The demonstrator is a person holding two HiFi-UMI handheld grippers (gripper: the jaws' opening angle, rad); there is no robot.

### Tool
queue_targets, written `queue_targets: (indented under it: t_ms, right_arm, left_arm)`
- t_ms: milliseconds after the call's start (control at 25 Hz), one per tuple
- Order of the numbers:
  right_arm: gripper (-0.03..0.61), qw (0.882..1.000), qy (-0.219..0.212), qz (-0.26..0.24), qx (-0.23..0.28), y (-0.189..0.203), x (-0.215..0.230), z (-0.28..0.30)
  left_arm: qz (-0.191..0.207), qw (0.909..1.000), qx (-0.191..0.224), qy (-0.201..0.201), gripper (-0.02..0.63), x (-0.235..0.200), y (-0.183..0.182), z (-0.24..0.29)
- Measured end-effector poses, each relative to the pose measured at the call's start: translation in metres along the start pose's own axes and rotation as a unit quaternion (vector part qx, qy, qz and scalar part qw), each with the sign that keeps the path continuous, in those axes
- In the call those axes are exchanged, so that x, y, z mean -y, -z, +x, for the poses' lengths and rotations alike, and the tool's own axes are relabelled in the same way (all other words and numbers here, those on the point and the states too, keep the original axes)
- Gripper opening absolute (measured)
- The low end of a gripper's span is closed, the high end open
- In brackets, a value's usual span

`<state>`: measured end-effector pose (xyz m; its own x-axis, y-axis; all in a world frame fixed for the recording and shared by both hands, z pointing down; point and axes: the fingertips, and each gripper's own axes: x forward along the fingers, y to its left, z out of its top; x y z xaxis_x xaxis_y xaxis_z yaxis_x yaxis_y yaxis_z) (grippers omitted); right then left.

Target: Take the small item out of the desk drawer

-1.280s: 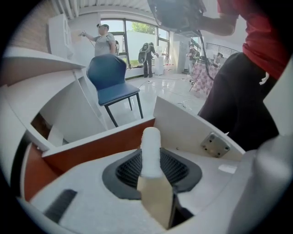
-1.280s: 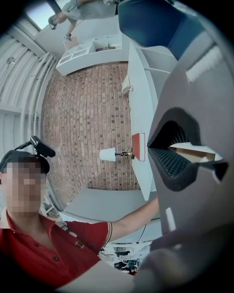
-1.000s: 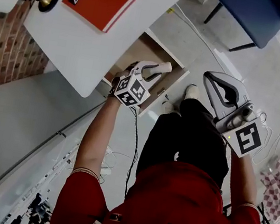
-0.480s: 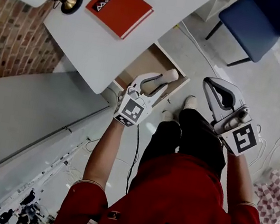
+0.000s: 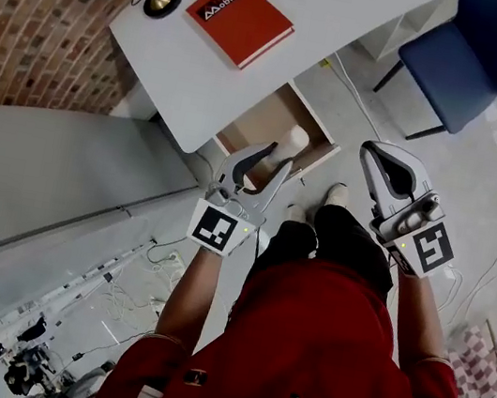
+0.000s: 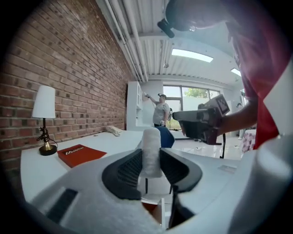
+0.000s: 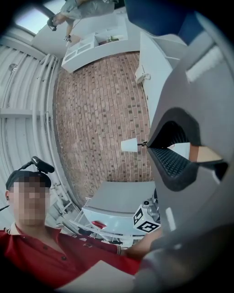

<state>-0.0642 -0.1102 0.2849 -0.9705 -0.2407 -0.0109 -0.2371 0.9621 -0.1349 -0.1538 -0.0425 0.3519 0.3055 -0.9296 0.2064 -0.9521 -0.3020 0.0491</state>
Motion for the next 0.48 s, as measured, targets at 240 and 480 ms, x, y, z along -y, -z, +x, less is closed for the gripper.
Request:
queue_targets:
  t_ms: [240,480]
  right_arm:
    - [0.011,0.999,-0.032,-0.005,0.014,-0.014,-0.023,-0.001]
    - [0.011,0.998,-0.053,-0.006,0.018,-0.028,-0.042,-0.001]
  left_arm:
    - [0.001,0.9985,0.036,-0.041,0.132,-0.001,-0.036,-0.028]
    - [0.006,0.9961,0.057,-0.067,0.132,0.004,-0.058,-0.043]
